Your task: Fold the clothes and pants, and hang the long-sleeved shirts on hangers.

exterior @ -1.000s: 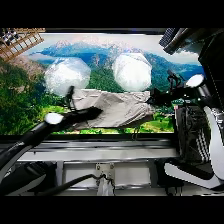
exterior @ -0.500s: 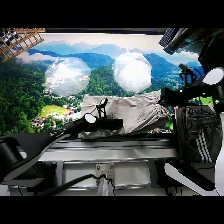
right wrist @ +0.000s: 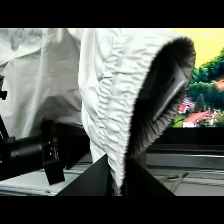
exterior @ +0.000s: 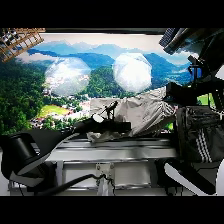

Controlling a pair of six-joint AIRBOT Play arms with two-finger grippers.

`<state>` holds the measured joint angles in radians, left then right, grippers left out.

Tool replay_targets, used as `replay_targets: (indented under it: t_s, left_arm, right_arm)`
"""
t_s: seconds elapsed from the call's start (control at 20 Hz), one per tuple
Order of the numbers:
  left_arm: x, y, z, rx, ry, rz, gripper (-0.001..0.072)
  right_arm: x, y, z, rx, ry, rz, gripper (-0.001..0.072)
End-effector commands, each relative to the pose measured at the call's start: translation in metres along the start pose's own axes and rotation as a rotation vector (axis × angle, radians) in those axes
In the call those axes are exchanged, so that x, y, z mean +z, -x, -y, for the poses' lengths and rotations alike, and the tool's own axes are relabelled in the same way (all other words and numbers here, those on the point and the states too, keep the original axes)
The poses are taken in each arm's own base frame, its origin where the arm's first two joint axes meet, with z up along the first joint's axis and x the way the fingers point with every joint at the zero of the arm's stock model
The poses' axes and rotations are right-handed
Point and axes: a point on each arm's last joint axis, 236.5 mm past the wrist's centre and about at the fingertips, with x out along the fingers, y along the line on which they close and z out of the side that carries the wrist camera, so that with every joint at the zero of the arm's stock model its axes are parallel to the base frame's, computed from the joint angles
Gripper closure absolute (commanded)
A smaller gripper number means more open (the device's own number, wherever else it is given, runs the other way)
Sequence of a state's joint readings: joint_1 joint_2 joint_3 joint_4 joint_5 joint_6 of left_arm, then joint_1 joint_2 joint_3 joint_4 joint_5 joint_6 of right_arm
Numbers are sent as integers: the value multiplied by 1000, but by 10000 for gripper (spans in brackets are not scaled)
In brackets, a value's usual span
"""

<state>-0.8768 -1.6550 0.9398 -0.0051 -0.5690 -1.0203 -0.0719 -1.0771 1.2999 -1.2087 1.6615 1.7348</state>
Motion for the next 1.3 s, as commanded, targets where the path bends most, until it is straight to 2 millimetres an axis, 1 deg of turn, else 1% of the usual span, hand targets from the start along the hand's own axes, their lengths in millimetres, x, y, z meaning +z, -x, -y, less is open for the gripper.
replay_targets:
  t_s: [0.0, 0.1, 0.2, 0.25, 0.3, 0.4, 0.55, 0.65, 0.75, 0.8, 0.9, 1.0, 1.1, 1.25]
  left_arm:
    - [10, 29, 35, -127, -49, -34, 550]
    - [27, 64, 54, -194, -117, -18, 552]
    - [45, 107, 61, -213, -175, 1, 557]
    - [52, 129, 61, -206, -190, 10, 586]
    - [59, 151, 57, -176, -215, 28, 593]
    - [70, 194, 40, -61, -248, 75, 593]
    - [73, 255, 12, 106, -248, 173, 591]
    - [67, 287, -9, 182, -208, 238, 591]
    - [52, 312, -33, 247, -126, 287, 591]
    - [44, 324, -46, 286, -77, 309, 591]
    - [29, 346, -69, 377, -24, 349, 591]
    - [13, 366, -87, 472, 5, 375, 591]
    - [2, 386, -102, 580, 18, 400, 592]
    - [-12, 416, -124, 742, 62, 439, 592]
  right_arm:
    - [2, -1, -2, -52, 12, 27, 684]
    - [9, -3, -9, -59, 23, 65, 684]
    - [7, -7, -14, -88, 71, 64, 685]
    - [5, -9, -13, -127, 100, 64, 685]
    - [4, -11, -13, -158, 128, 66, 685]
    - [-1, -15, -25, -177, 176, 68, 685]
    - [-9, -25, -58, -163, 253, 94, 685]
    - [-8, -32, -91, -111, 303, 152, 685]
    - [-11, -45, -124, -60, 369, 181, 685]
    - [-15, -54, -137, -46, 400, 180, 685]
    - [-24, -77, -162, -25, 467, 162, 685]
    - [-36, -105, -187, -4, 532, 143, 685]
    - [-51, -130, -207, 11, 589, 123, 684]
    - [-76, -159, -232, 35, 667, 99, 684]
